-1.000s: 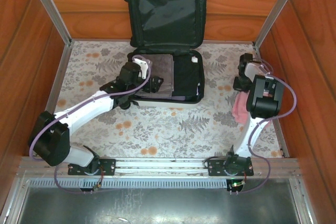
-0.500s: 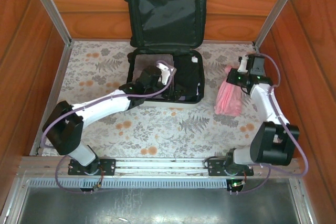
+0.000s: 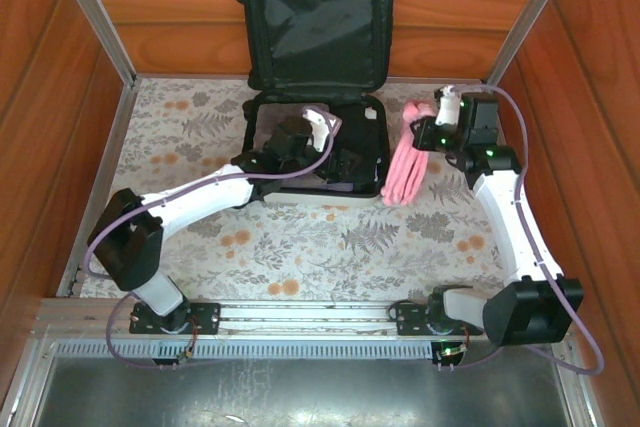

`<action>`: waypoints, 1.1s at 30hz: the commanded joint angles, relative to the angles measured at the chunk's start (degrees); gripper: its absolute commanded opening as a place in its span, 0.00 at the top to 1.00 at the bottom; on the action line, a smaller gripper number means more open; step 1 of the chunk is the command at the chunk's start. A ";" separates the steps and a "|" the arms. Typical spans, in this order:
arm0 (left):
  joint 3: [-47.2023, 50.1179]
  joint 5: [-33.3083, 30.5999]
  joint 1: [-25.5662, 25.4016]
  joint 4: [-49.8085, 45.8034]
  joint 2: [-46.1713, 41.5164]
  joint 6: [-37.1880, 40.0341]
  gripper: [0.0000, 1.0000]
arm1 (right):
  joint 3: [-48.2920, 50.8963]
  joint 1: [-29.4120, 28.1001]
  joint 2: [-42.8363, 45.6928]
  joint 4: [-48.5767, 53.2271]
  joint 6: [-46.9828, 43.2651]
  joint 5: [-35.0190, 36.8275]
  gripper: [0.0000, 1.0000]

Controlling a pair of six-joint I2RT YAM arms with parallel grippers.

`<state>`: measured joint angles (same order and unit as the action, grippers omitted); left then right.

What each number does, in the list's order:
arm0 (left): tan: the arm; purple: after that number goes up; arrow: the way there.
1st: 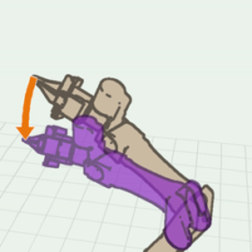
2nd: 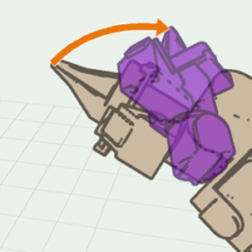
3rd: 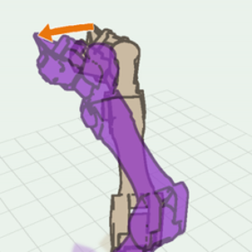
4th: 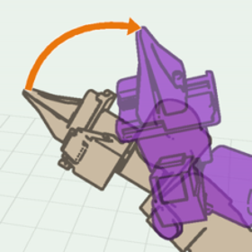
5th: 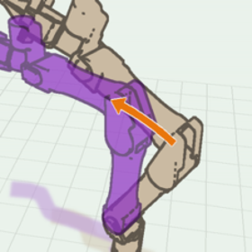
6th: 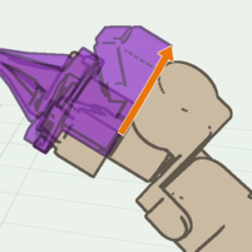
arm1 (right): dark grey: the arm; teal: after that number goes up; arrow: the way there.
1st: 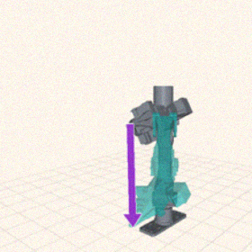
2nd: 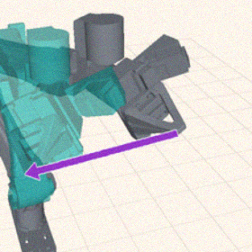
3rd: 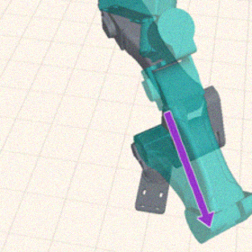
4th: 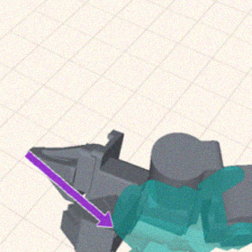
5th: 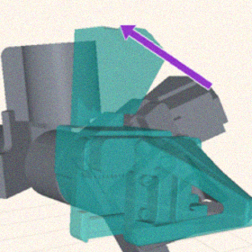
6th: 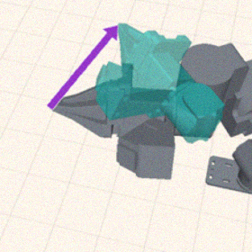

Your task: Pack the luggage

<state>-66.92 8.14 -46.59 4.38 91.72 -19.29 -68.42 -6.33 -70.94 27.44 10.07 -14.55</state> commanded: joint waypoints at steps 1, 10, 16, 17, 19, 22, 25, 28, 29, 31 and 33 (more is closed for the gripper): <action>0.22 -4.92 3.43 -4.00 -3.84 0.01 0.03 | -5.24 -1.32 -4.21 -1.07 1.72 -2.16 1.00; 1.33 -14.59 6.56 -16.12 -8.53 4.86 0.03 | -21.70 -6.56 -21.67 2.66 4.11 -6.85 1.00; 6.01 -14.55 9.88 -14.63 -13.15 4.08 0.03 | -30.57 -9.76 -30.36 7.52 4.82 -6.87 1.00; 6.50 -14.65 10.27 -14.68 -13.68 4.17 0.03 | -31.94 -10.38 -31.10 8.69 4.64 -6.25 1.00; 7.44 -14.91 10.88 -14.58 -14.65 4.29 0.04 | -33.10 -11.31 -31.63 10.26 4.21 -5.29 1.00; 9.06 -15.31 11.60 -13.83 -15.97 4.59 0.04 | -31.98 -12.18 -29.85 11.24 4.16 -3.72 1.00; 10.59 -14.72 12.30 -12.33 -16.92 5.09 0.04 | -28.19 -12.56 -25.10 10.78 4.72 -1.34 1.00; 11.34 -13.27 13.19 -11.01 -17.32 6.29 0.04 | -27.96 -12.67 -20.94 14.23 5.78 0.76 1.00; 11.37 -12.87 13.55 -10.81 -17.32 6.61 0.04 | -28.88 -12.74 -20.42 16.22 6.15 1.61 1.00; 11.35 -11.89 14.43 -10.48 -17.11 6.96 0.04 | -30.43 -12.97 -19.66 19.36 6.19 2.90 1.00; 11.39 -10.87 15.26 -10.06 -16.93 7.06 0.04 | -30.71 -13.42 -18.69 20.93 6.68 4.70 1.00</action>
<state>-55.86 -4.58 -32.56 -7.70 75.68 -13.76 -97.54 -18.85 -91.29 44.03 15.38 -12.95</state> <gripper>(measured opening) 0.957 0.085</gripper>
